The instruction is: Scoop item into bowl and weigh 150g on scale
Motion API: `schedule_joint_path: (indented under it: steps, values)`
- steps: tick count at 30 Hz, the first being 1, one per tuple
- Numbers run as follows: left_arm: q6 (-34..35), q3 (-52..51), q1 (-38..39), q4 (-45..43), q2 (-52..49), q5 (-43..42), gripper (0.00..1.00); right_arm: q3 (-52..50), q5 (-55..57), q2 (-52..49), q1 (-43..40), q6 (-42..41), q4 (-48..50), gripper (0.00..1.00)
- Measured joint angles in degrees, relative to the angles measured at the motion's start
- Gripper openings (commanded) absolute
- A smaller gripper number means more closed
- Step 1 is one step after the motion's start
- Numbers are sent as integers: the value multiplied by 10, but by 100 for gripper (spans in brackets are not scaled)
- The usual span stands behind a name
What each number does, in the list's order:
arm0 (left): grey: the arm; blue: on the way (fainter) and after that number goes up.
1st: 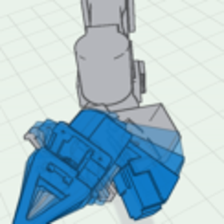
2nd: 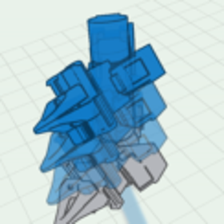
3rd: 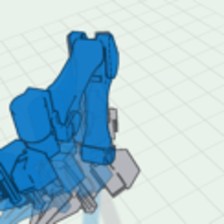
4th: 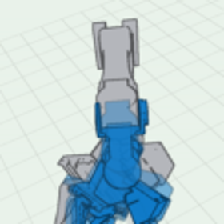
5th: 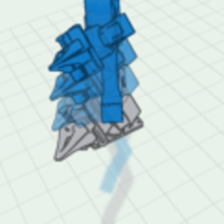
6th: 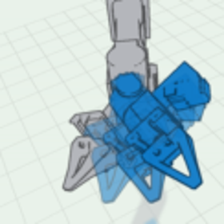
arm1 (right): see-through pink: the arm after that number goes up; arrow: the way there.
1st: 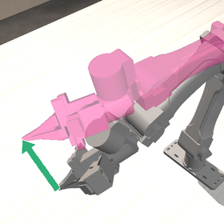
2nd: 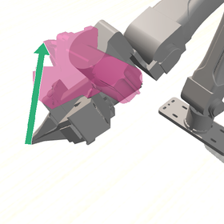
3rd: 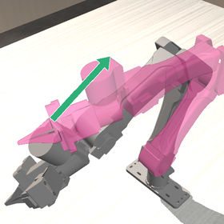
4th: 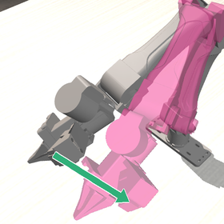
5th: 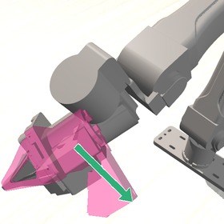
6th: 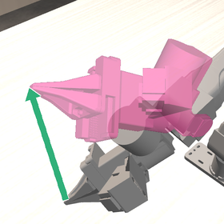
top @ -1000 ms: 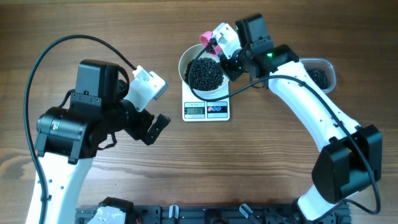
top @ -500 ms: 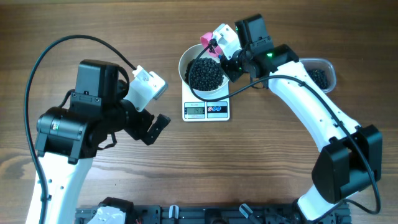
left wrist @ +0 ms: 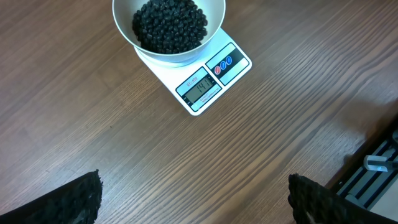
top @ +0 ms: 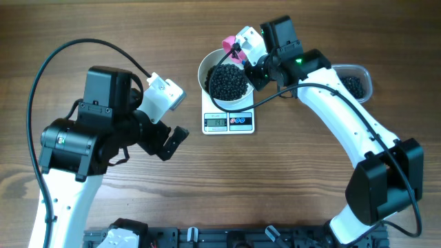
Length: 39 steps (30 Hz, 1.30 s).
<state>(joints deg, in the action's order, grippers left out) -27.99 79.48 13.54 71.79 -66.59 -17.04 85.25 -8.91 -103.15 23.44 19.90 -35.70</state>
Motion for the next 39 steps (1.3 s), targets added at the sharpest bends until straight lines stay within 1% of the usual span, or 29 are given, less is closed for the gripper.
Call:
schedule_joint_path:
  steps: [3,5,8,11,16,20,23,25,27,30,34,37,39]
  values:
    - [0,0,0,0,0,0,100,0,0,0,3,13,-3,4]
    - [0,0,0,0,0,0,100,0,12,0,14,40,-16,4]
    - [0,0,0,0,0,0,100,0,63,0,43,82,-22,4]
    - [0,0,0,0,0,0,100,0,97,0,47,100,-20,4]
    - [0,0,0,0,0,0,100,0,126,0,45,100,12,4]
    - [0,0,0,0,0,0,100,2,135,9,37,59,20,4]
    - [0,0,0,0,0,0,100,10,139,39,3,21,13,4]
    - [0,0,0,0,0,0,100,14,139,71,-36,-1,-7,4]
    - [0,0,0,0,0,0,100,19,143,109,-90,-16,-47,4]
    - [0,0,0,0,0,0,100,26,146,139,-161,-25,-132,4]
    - [0,0,0,0,0,0,100,26,150,140,-226,-28,-223,4]
    - [0,0,0,0,0,0,100,26,150,135,-243,-28,-258,4]
    - [0,0,0,0,0,0,100,26,150,115,-252,-28,-282,4]
